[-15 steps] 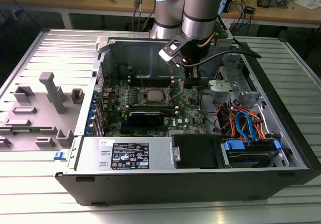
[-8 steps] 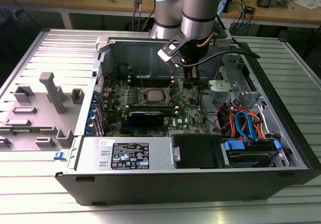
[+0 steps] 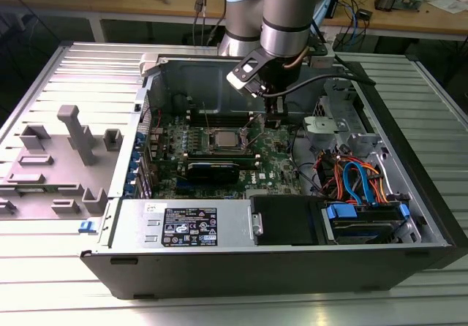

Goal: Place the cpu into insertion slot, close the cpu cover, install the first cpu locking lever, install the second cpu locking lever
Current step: 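Close the cpu cover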

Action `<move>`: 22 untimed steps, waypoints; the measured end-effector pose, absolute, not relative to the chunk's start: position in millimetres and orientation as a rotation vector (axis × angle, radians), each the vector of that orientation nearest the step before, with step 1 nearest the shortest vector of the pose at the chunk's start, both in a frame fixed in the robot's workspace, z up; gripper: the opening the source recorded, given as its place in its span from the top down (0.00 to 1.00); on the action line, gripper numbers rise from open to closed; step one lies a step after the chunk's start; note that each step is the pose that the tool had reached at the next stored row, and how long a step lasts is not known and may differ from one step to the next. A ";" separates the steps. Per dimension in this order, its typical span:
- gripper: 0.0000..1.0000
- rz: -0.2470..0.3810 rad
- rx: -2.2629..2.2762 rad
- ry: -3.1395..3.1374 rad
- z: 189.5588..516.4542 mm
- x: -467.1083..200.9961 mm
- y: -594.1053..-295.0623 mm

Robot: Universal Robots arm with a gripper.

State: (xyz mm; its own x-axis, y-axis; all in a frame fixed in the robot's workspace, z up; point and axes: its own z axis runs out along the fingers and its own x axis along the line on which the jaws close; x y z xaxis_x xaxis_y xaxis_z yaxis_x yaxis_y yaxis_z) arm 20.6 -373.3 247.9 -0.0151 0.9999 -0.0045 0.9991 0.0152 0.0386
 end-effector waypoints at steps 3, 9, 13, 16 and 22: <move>0.89 0.038 2.183 2.216 247.9 20.3 -373.3; 0.89 0.038 2.183 2.216 247.9 18.5 -373.3; 0.89 0.038 2.183 2.216 247.9 16.3 -373.3; 0.89 0.038 2.183 2.216 247.9 13.7 -373.3; 0.89 0.038 2.183 2.216 247.9 12.6 -373.3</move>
